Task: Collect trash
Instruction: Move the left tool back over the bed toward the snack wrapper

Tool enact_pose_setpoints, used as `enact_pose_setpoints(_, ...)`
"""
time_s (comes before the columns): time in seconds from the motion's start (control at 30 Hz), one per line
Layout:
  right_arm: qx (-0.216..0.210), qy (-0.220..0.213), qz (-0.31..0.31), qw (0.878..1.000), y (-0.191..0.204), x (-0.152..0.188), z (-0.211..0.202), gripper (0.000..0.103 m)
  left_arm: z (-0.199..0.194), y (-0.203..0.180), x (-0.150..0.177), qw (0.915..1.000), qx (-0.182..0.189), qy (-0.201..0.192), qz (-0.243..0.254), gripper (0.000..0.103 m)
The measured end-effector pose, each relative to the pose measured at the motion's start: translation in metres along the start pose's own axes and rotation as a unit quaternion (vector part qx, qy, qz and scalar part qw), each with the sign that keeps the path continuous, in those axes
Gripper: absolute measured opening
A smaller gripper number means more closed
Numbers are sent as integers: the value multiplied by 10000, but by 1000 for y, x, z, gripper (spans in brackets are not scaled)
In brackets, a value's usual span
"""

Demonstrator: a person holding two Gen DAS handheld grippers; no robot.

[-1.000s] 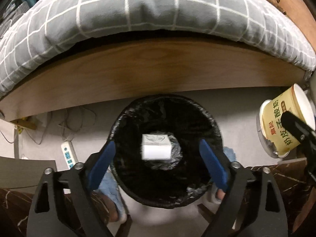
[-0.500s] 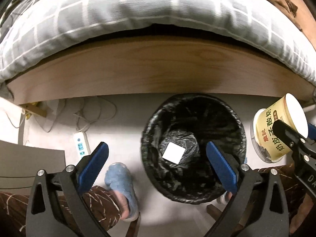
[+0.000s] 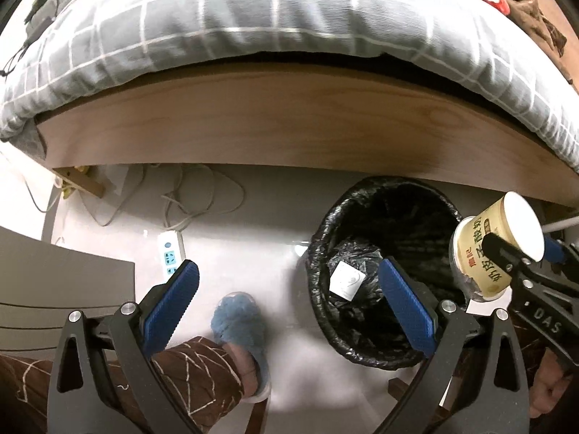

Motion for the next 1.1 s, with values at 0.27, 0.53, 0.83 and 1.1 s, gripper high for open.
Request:
enact_pose_setpoints(0.27,124,-85,-223,9996,2,-2,-1,80,-2,10,-4,10000,-28,-25,-86,97)
enact_pose_setpoints(0.53,212,-475,-444,9977,3,-18,-33,89,-23,19,-16,9992,-138,-302,-201,97)
enact_pose_setpoints(0.83,385,-1097,-703,9907,11,-43,-86,95,-77,24,-41,9961,-4,-831,-298,97)
enact_pose_setpoints(1.1,456,-1644,-1000,9802,22,-64,-128,95,-114,27,-59,9919,55,-1214,-373,97)
Point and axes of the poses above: each gripper's, at about its wrist camera, not at the fingertips, and z roughly the way its jaws point, y to its left, x to its underside, the point moved 10 cm from there along z, roughly the way its jaws point, and after that the axes turned 15 degrees about -x, right-handed, at the moved point
